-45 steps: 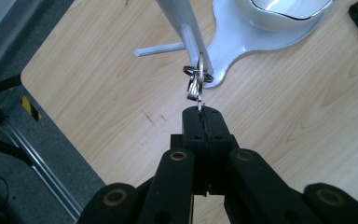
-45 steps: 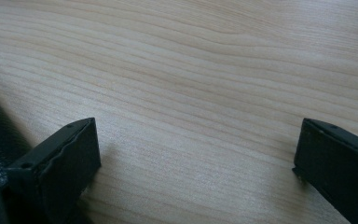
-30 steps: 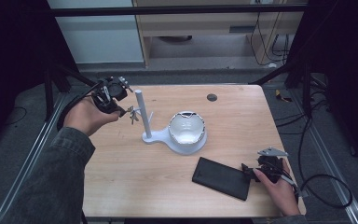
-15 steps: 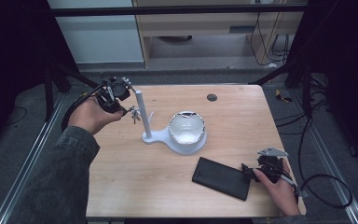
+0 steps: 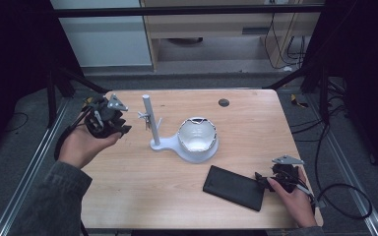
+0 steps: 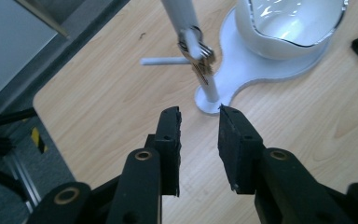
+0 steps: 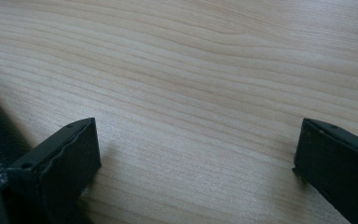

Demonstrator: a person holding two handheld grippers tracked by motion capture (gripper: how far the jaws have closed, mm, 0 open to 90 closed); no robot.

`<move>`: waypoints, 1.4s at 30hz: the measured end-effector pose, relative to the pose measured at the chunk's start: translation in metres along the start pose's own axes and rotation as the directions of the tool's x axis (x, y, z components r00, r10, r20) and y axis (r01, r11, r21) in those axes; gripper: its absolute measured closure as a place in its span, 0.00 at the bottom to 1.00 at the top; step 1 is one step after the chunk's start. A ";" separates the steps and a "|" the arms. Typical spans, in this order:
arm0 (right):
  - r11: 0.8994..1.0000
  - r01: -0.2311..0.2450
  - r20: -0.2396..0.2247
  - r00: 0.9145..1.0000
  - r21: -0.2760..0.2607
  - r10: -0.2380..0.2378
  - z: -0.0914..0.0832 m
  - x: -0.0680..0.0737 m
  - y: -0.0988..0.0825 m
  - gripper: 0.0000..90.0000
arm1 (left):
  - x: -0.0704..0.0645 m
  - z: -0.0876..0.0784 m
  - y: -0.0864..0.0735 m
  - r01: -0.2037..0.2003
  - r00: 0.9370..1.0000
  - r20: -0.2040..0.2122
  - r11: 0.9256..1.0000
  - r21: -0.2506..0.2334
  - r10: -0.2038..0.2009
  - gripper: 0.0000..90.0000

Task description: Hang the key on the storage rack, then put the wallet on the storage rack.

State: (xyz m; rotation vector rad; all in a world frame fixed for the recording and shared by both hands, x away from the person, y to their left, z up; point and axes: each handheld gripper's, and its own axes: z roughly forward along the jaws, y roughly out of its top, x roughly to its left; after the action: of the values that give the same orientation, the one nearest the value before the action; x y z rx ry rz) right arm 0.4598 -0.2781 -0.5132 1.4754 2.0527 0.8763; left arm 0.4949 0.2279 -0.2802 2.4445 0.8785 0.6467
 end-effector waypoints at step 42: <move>0.987 0.109 -0.022 0.993 -0.119 -0.113 -0.020 0.010 0.009 0.19 | -0.181 0.153 -0.034 -0.066 0.919 0.378 0.988 -0.142 0.116 0.48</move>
State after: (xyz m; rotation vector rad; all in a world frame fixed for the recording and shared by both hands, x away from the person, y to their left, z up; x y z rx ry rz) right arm 0.4490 -0.2716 -0.4926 1.2808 2.0456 0.9610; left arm 0.4415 0.0896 -0.4676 2.3896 0.5498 0.2258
